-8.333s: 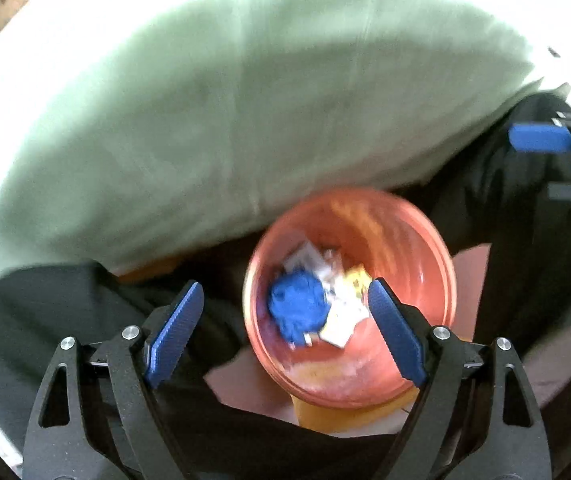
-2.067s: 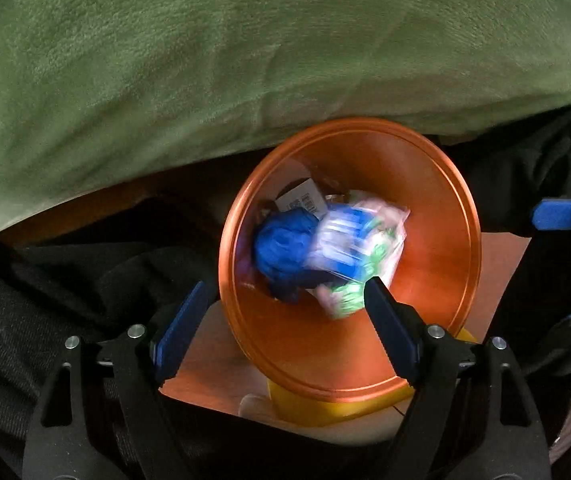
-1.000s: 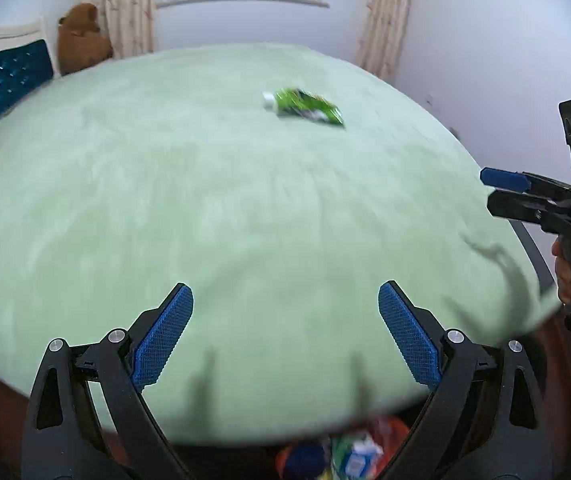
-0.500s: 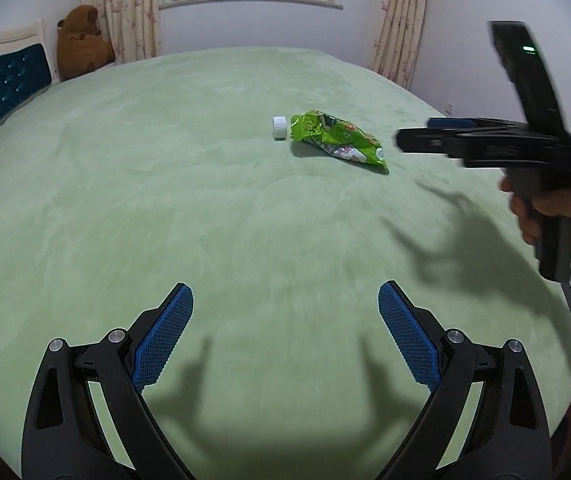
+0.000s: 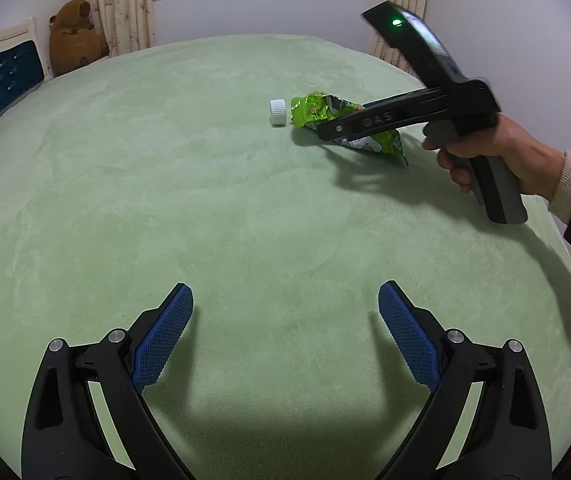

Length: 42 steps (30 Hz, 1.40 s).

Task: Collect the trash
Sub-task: 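Move both tools back over the bed toward the green packet and cap, then grasp the green snack packet with the right tool while the left tool grasps the white cap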

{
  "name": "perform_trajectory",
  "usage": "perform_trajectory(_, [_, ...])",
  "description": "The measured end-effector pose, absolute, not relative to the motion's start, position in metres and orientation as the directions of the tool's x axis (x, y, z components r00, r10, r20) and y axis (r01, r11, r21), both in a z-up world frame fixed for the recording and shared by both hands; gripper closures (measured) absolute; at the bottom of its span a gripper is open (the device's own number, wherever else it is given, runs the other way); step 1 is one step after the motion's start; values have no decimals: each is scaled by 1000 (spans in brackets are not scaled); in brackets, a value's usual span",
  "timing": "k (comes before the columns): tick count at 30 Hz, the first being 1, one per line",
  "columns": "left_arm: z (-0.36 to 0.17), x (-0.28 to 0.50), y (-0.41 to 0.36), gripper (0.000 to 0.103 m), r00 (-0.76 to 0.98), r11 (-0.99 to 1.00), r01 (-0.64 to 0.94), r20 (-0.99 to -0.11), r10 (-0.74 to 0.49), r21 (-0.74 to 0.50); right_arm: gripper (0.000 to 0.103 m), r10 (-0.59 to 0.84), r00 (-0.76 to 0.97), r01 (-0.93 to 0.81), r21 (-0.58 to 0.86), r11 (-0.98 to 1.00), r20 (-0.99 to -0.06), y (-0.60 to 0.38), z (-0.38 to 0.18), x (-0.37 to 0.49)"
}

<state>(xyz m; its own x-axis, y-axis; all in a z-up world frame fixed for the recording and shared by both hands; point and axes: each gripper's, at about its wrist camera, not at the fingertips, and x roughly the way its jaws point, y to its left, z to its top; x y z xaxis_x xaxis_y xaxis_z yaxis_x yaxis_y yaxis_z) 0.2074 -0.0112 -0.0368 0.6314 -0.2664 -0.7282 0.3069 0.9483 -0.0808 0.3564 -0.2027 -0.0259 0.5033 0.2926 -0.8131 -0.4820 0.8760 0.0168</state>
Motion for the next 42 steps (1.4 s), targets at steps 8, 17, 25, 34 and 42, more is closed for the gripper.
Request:
perform_trajectory(8, [-36,210,-10,11,627,952,298,-737,-254,-74,61,288,536,-405,57,913,-793,-220,-21,335])
perform_trajectory(17, [-24,242,-23,11,644,959,281,-734,-216,-35,65,272,730,-203,181,962,-627,-259,26,243])
perform_trajectory(25, [-13,314,-43,11,656,966,252,-724,-211,-53,65,240,798,-81,297,952,-552,-284,33,182])
perform_trajectory(34, [-34,393,-60,11,638,978,205,-754,-156,-29,65,270,813,-111,318,942,-517,-293,20,178])
perform_trajectory(42, [-37,429,-75,29,656,982,191,-742,-136,-11,64,318,804,-114,395,912,-502,-306,10,182])
